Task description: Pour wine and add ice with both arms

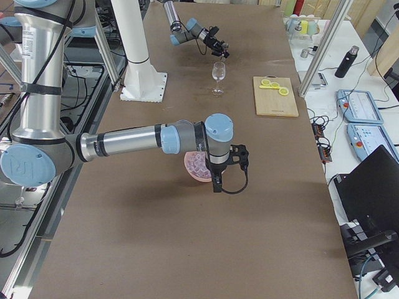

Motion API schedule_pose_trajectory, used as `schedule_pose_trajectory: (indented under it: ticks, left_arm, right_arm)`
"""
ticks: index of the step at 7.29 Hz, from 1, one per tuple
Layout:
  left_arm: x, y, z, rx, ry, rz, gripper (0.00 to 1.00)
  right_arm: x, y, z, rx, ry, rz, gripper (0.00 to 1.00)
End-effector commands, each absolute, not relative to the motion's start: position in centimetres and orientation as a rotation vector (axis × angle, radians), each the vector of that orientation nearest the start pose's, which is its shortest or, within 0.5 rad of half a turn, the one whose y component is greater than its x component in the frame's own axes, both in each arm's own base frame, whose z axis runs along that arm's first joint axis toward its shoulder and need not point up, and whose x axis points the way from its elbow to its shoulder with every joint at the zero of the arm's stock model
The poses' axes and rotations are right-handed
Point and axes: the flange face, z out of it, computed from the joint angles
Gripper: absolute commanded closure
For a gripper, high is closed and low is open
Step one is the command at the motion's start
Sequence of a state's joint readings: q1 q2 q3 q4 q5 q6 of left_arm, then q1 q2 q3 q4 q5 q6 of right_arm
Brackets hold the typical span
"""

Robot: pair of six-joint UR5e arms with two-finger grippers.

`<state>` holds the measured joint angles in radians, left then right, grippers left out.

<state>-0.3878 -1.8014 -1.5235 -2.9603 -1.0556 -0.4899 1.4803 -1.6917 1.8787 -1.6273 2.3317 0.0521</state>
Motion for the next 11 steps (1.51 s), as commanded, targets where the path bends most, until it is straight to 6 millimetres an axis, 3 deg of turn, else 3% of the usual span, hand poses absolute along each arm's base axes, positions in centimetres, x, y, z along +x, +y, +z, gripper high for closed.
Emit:
schedule_pose_trajectory:
  ticks: [1, 4, 5, 6, 9, 11]
  left_arm:
    - [45.3, -37.1, 38.7, 1.302, 0.957, 0.264, 1.0]
    - [44.7, -36.4, 34.8, 1.271, 0.996, 0.451, 1.0]
    - [44.0, -36.8, 34.2, 1.264, 1.023, 0.505, 1.0]
    - [42.9, -38.4, 33.8, 1.229, 1.031, 0.546, 1.0]
    - [42.9, -39.1, 27.1, 1.145, 1.021, 0.605, 1.0]
    - [44.6, -39.8, 23.5, 1.114, 1.003, 0.617, 1.0]
  right_arm:
    - [2.4, -44.6, 57.1, 0.068, -0.767, -0.085, 0.0]
    - [2.4, -44.6, 57.4, 0.061, -0.766, -0.083, 0.0]
    - [2.4, -44.6, 57.7, 0.058, -0.766, -0.081, 0.0]
    - [2.4, -44.6, 57.7, 0.058, -0.766, -0.081, 0.0]
    - [2.4, -44.7, 58.0, 0.051, -0.766, -0.078, 0.0]
    - [2.4, -44.6, 58.1, 0.049, -0.766, -0.078, 0.0]
